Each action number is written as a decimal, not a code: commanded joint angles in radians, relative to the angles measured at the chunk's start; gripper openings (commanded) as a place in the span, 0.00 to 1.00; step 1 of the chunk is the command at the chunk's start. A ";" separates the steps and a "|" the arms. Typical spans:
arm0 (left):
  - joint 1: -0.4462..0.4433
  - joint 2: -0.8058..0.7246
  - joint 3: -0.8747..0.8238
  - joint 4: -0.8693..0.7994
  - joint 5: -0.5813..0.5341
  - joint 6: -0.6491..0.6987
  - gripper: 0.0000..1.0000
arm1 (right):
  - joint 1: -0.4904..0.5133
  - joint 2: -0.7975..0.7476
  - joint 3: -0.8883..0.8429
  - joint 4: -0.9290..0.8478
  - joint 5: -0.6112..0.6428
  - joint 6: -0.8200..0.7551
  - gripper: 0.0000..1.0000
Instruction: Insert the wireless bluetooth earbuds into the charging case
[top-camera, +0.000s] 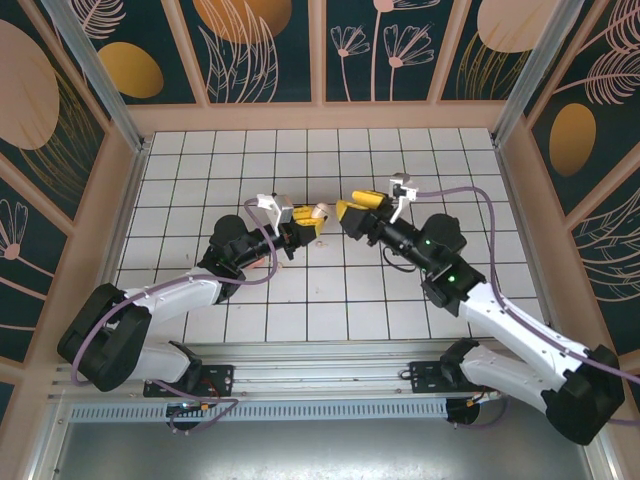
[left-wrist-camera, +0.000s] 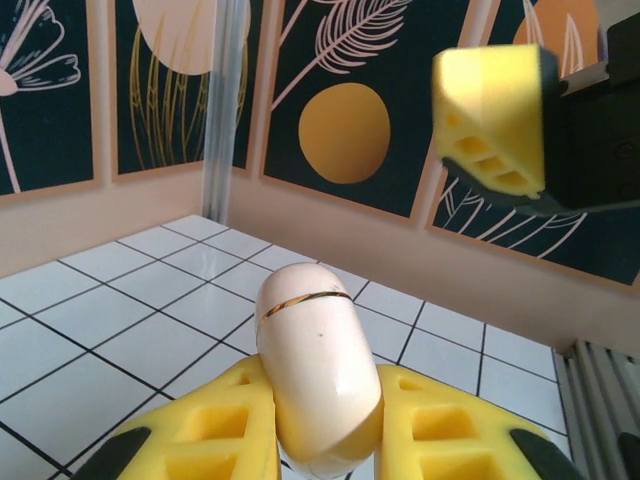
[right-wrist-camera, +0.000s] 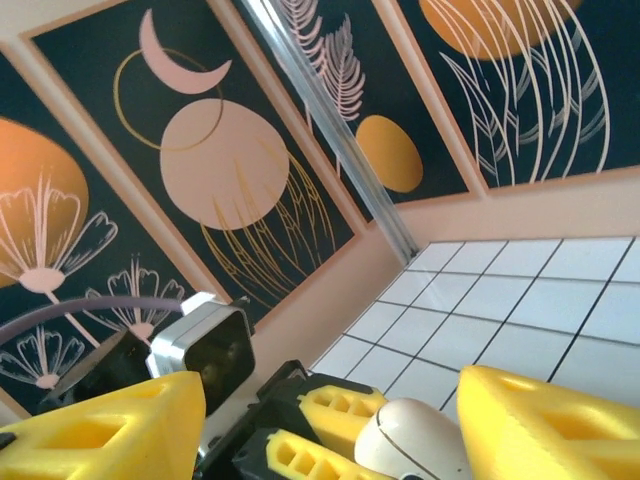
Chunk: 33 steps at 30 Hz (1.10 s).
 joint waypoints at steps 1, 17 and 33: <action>-0.003 -0.014 0.014 0.032 0.054 -0.044 0.08 | -0.005 -0.046 -0.017 -0.034 -0.059 -0.182 0.63; -0.003 -0.101 0.047 -0.061 0.111 0.041 0.08 | -0.077 -0.067 0.124 -0.291 -0.353 -0.520 0.57; -0.002 -0.108 0.301 -0.406 0.303 0.133 0.06 | -0.134 0.053 0.310 -0.479 -0.480 -0.580 0.57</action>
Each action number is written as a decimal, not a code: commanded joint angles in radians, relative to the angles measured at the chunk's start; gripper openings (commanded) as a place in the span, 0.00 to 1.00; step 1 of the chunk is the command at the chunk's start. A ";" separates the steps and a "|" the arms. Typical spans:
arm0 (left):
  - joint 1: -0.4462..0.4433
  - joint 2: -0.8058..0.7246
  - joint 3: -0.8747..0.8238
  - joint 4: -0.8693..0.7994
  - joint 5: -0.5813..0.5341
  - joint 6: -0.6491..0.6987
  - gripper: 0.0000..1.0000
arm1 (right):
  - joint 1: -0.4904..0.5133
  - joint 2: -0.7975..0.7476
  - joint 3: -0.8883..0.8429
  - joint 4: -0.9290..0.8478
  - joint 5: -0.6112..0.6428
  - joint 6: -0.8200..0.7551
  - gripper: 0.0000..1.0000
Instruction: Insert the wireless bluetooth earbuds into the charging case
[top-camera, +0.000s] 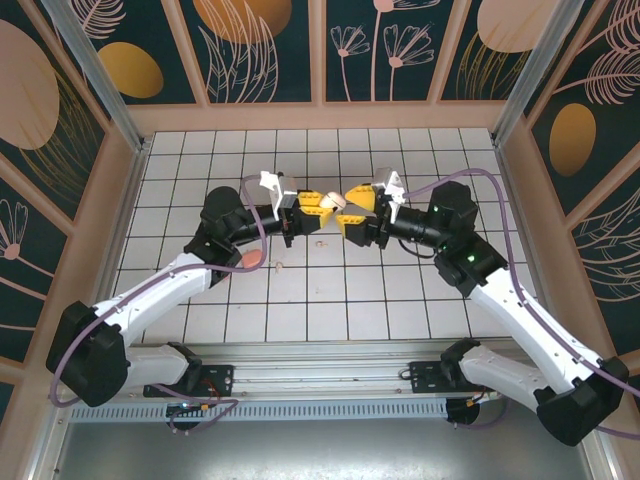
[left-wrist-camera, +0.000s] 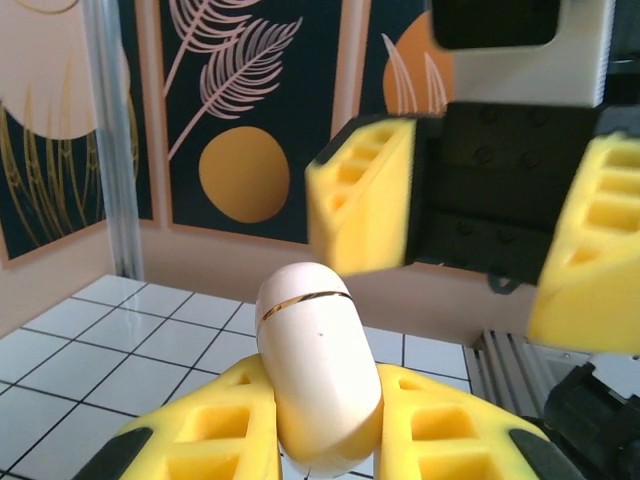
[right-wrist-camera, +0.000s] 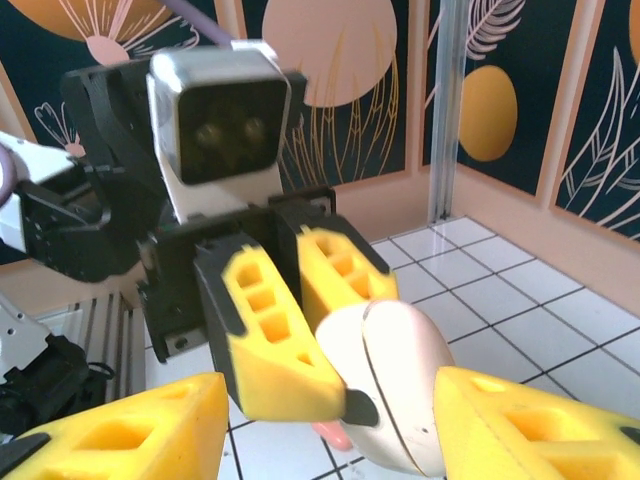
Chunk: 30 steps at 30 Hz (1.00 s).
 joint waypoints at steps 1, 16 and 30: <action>-0.002 -0.016 0.019 -0.070 0.083 0.072 0.06 | -0.024 -0.010 0.016 -0.041 -0.088 -0.079 0.58; -0.002 0.062 0.033 0.097 0.175 0.071 0.07 | -0.218 0.036 0.121 -0.340 -0.375 -0.489 0.58; -0.003 0.075 0.083 0.067 0.241 0.141 0.07 | -0.248 0.155 0.196 -0.407 -0.502 -0.561 0.59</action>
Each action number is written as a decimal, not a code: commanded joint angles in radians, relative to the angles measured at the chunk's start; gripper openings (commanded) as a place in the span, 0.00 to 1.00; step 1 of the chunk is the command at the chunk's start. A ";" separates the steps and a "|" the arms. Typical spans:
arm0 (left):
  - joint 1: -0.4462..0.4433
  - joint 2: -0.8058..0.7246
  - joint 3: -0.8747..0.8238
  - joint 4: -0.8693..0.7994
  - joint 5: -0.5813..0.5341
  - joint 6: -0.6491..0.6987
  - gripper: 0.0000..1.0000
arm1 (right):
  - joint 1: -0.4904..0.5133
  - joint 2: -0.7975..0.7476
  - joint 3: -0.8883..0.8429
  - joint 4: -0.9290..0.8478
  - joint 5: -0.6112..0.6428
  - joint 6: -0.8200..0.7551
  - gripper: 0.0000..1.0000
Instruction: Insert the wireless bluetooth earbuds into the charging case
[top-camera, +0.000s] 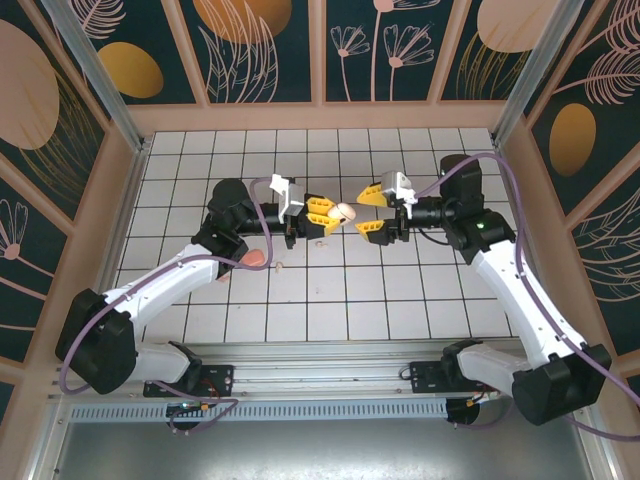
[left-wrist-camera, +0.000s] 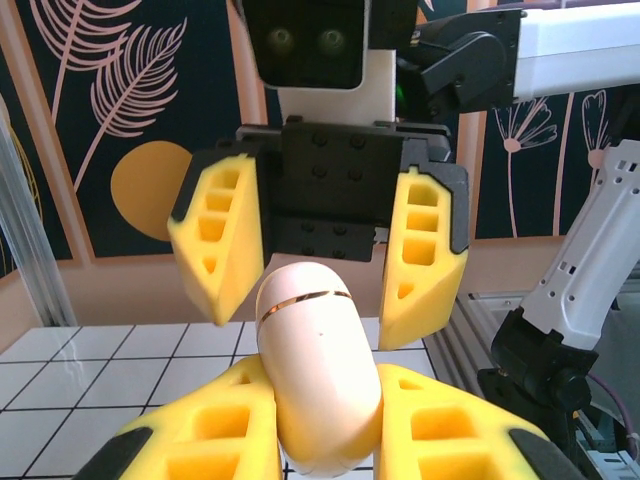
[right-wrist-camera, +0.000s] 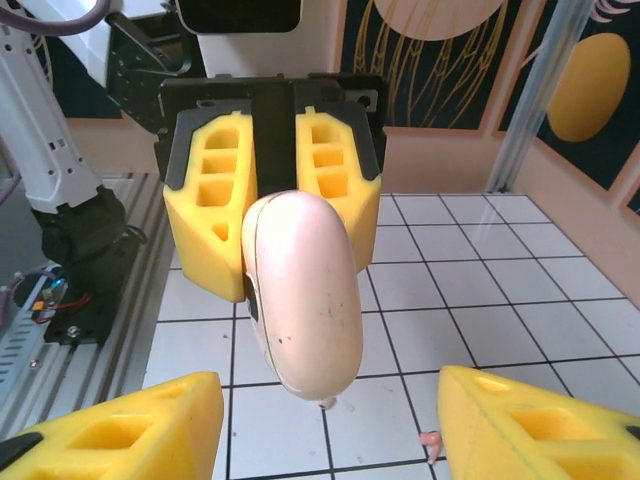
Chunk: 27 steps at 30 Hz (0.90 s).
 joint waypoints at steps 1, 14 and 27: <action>-0.003 -0.001 0.029 0.035 0.038 0.028 0.08 | -0.005 0.013 0.047 -0.039 -0.078 -0.038 0.59; -0.002 -0.001 0.043 0.035 0.046 0.030 0.07 | 0.000 0.080 0.108 -0.110 -0.188 -0.099 0.49; -0.003 -0.024 0.037 0.032 0.049 0.030 0.07 | 0.037 0.126 0.126 -0.110 -0.199 -0.094 0.45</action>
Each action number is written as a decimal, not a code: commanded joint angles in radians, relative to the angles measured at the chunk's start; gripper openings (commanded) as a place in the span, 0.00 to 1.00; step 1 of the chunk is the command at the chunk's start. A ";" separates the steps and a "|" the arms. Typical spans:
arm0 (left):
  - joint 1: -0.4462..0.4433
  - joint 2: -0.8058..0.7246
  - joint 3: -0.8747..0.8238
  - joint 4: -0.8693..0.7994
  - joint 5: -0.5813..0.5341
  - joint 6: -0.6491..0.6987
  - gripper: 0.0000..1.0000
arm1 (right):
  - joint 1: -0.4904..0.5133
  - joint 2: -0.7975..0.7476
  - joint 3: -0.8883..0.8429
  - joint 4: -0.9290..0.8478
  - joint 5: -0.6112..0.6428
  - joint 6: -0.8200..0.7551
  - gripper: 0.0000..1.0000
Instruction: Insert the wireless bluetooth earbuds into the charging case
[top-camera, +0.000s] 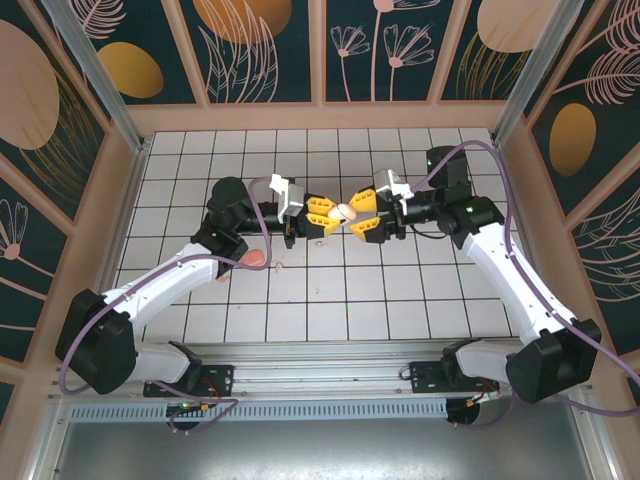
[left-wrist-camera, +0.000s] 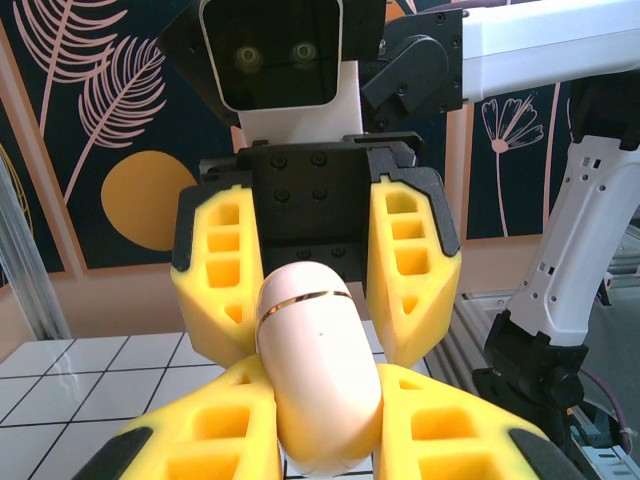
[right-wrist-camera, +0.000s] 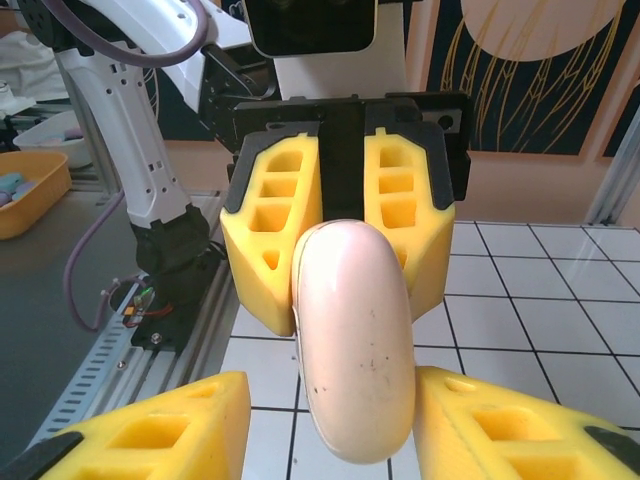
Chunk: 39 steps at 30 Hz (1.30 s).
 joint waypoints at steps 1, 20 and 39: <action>-0.002 -0.022 0.025 0.030 0.027 0.023 0.06 | 0.012 0.016 0.045 -0.017 -0.034 -0.018 0.44; -0.002 -0.059 0.070 -0.310 -0.090 0.253 0.43 | 0.006 -0.025 0.038 -0.088 0.121 -0.083 0.18; -0.003 -0.181 -0.028 -0.754 -0.354 0.658 0.52 | 0.209 0.043 0.045 -0.242 0.683 -0.284 0.15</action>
